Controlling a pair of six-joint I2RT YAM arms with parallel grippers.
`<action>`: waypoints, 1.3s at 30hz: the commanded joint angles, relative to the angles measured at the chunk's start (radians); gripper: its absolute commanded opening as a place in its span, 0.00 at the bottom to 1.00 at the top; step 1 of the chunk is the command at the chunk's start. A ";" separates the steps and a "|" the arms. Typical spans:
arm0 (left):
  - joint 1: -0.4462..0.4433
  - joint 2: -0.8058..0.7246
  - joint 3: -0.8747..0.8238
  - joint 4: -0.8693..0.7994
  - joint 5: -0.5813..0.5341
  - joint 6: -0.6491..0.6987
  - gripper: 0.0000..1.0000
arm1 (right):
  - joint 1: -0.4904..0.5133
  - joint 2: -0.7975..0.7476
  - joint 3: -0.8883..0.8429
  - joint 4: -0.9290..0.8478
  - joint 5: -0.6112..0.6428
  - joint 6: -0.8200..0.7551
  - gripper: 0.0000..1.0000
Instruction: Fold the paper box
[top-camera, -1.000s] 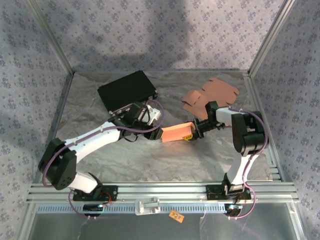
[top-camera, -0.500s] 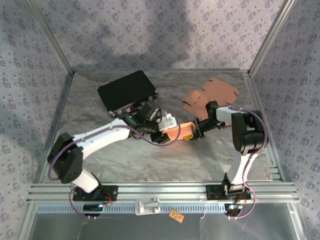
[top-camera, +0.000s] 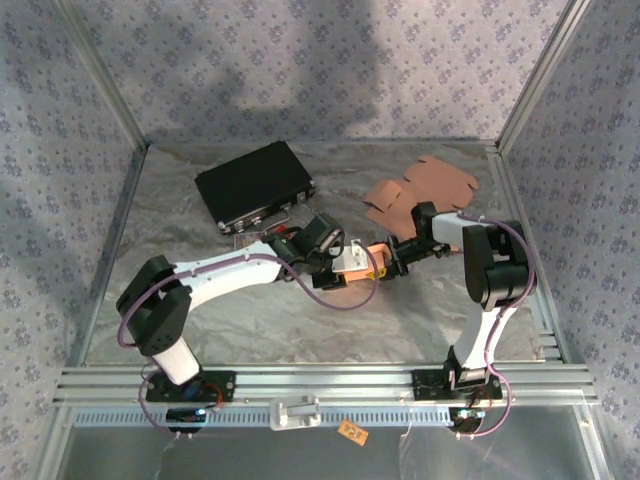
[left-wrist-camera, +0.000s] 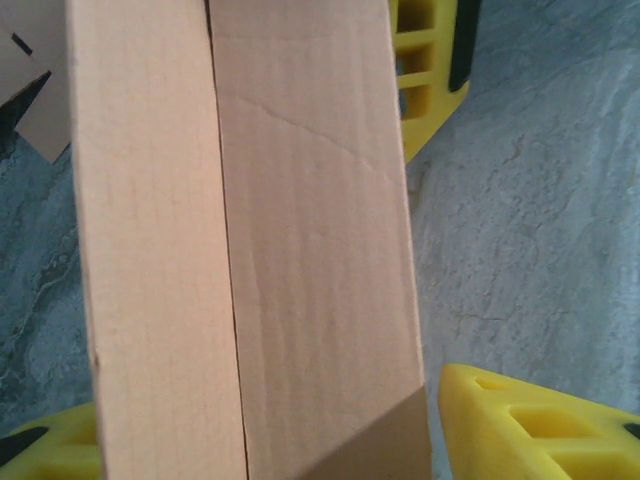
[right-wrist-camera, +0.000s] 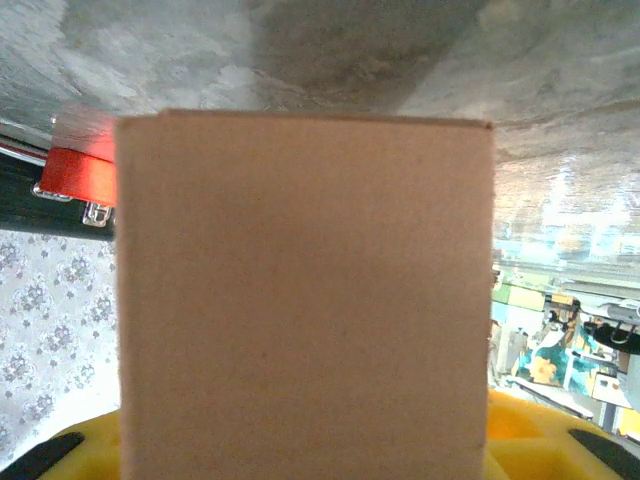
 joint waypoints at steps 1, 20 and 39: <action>-0.002 0.018 -0.017 0.023 -0.052 0.026 0.55 | 0.005 0.010 0.014 -0.020 0.035 0.010 0.47; 0.011 0.026 0.005 -0.055 0.001 0.018 0.41 | -0.129 -0.219 0.125 -0.335 0.208 -0.292 0.73; 0.089 -0.021 0.017 -0.229 0.134 -0.028 0.42 | 0.239 -0.639 0.094 -0.233 0.998 -1.014 0.54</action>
